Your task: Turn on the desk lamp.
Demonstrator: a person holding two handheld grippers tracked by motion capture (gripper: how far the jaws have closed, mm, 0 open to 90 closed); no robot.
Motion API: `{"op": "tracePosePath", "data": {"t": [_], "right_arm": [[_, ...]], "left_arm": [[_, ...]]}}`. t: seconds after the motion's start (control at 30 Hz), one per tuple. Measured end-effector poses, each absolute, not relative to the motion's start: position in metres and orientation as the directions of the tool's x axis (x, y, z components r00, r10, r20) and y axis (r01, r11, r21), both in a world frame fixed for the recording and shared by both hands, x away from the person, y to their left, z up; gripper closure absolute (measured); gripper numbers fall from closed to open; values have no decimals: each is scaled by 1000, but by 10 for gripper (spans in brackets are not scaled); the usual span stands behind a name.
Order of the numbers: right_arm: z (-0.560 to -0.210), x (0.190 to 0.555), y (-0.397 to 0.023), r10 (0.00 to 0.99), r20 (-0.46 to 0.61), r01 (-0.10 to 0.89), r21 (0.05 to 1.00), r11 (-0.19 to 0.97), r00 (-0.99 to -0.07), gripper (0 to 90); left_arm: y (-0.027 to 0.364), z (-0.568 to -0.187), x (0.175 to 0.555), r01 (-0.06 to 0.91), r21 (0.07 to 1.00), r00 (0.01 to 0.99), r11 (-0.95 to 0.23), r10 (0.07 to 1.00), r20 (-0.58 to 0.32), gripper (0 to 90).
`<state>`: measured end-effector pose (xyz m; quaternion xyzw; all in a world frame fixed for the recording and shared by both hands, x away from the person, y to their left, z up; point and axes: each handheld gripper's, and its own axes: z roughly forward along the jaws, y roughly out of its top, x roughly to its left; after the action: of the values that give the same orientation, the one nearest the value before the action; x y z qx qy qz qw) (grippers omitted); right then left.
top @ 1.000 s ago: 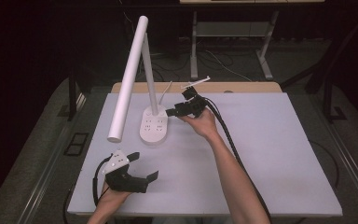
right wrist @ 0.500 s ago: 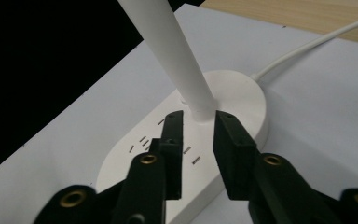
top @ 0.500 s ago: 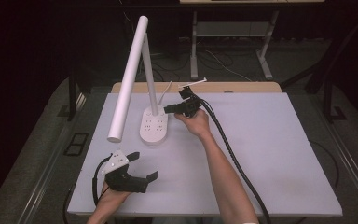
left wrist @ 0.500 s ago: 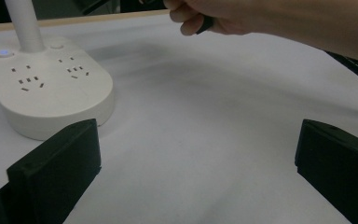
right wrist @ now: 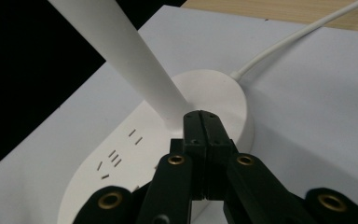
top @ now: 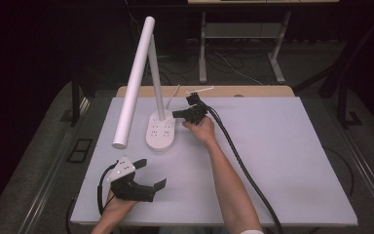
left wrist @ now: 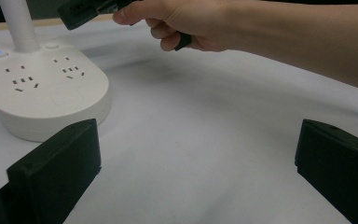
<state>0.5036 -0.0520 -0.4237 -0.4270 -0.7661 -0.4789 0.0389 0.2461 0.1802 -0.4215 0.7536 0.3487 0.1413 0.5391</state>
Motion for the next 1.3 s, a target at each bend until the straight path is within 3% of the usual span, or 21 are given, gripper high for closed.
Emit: {"op": "tracePosePath", "data": {"t": [0.8,1.3], "right_arm": [[-445,512,-36,617,527,726,679,108,-585,891],[-442,509,-35,641,459,696,698,168,-615,894]], "left_arm": [[182,-422,247,374,913,712,-166,682,-168,0],[181,-422,248,371,912,722,-174,672,-165,0]]}}
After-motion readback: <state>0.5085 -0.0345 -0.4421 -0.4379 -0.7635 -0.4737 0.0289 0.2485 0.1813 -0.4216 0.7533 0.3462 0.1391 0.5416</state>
